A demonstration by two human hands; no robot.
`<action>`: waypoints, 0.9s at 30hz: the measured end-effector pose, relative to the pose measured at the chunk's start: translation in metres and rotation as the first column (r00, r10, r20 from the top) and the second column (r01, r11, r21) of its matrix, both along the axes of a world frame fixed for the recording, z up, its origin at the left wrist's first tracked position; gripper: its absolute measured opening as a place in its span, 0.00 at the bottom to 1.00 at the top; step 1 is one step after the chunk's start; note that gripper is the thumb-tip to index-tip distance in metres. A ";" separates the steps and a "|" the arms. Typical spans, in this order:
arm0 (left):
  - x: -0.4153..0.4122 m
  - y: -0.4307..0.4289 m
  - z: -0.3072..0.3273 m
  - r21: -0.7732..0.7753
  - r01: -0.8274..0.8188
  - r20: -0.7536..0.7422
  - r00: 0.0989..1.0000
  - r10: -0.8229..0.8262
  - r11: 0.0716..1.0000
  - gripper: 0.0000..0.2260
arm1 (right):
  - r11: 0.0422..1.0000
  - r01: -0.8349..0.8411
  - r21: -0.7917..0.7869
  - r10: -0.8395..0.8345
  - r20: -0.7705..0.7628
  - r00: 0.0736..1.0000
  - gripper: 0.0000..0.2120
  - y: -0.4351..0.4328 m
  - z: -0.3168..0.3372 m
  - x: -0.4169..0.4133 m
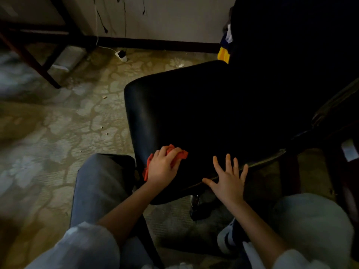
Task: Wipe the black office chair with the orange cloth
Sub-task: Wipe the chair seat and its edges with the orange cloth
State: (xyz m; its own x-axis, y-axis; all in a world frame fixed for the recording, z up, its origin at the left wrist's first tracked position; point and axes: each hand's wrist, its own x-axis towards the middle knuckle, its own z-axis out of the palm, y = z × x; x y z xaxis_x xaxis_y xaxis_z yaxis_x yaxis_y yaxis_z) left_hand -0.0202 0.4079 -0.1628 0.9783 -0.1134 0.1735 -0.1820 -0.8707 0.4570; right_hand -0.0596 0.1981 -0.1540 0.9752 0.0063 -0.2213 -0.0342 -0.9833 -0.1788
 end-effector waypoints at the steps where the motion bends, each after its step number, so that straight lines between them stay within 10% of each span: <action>1: 0.004 0.012 -0.002 -0.011 -0.058 0.001 0.998 0.058 0.998 0.15 | 0.999 -0.009 -0.034 0.008 -0.031 0.999 0.36 0.006 0.000 0.000; 8: 0.028 0.078 -0.010 -0.286 -0.615 -0.225 0.788 0.573 0.734 0.15 | 0.990 -0.040 -0.134 0.033 -0.057 0.998 0.41 0.058 0.012 0.012; 19: 0.049 0.092 0.010 -0.193 -0.276 -0.106 0.960 0.259 0.942 0.14 | 0.940 -0.310 -0.139 0.307 -0.046 0.951 0.28 0.108 0.029 0.066; 23: 0.038 0.106 0.021 -0.526 -0.572 -0.188 0.800 0.570 0.629 0.11 | 0.905 -0.356 -0.231 0.364 -0.010 0.931 0.25 0.126 0.038 0.094; 27: 0.036 0.138 0.020 -0.440 -0.749 -0.279 0.639 0.717 0.496 0.11 | 0.911 -0.404 -0.078 0.403 -0.033 0.915 0.35 0.134 0.030 0.119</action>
State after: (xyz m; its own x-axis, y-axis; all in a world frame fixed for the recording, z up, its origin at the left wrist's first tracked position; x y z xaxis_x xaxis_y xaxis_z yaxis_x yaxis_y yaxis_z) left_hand 0.0158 0.5459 -0.1425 0.6793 0.7300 -0.0754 0.4546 -0.3379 0.8241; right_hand 0.0593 0.3322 -0.1237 0.8897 0.3800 -0.2529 0.3665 -0.9250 -0.1005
